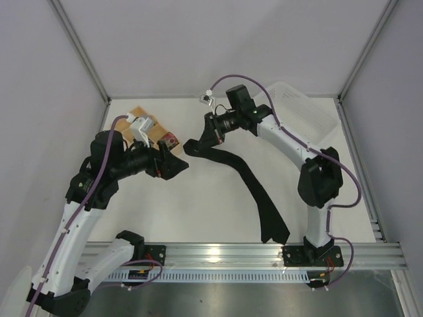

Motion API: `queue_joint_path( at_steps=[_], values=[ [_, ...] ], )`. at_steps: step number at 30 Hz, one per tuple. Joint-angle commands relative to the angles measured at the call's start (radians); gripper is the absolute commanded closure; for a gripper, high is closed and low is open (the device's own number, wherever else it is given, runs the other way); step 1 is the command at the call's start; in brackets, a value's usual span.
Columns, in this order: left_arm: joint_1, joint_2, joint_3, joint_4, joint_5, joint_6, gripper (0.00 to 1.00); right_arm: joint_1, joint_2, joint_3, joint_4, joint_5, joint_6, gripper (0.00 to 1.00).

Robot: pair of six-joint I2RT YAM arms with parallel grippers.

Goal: Roll the ties
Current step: Flatten the tie

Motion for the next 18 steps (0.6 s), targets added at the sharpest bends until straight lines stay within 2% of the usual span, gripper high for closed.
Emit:
queue_joint_path(
  at_steps=[1, 3, 9, 13, 18],
  values=[
    [-0.006, -0.045, -0.01, 0.061, 0.138, 0.09, 0.06, 0.063, -0.119, -0.044, -0.096, -0.199, -0.063, 1.0],
    [-0.028, -0.06, -0.029, 0.066, 0.182, 0.121, 0.05, 0.086, -0.149, -0.082, -0.172, -0.219, -0.114, 1.0],
    [-0.061, -0.116, -0.094, 0.072, 0.242, 0.162, 0.04, 0.161, -0.232, -0.243, -0.022, -0.282, 0.019, 1.0],
    [-0.077, -0.153, -0.136, 0.078, 0.354, 0.174, 0.08, 0.19, -0.254, -0.256, 0.038, -0.305, 0.067, 1.0],
    [-0.081, -0.182, -0.203, 0.09, 0.4, 0.156, 0.15, 0.21, -0.26, -0.248, 0.063, -0.327, 0.105, 1.0]
  ],
)
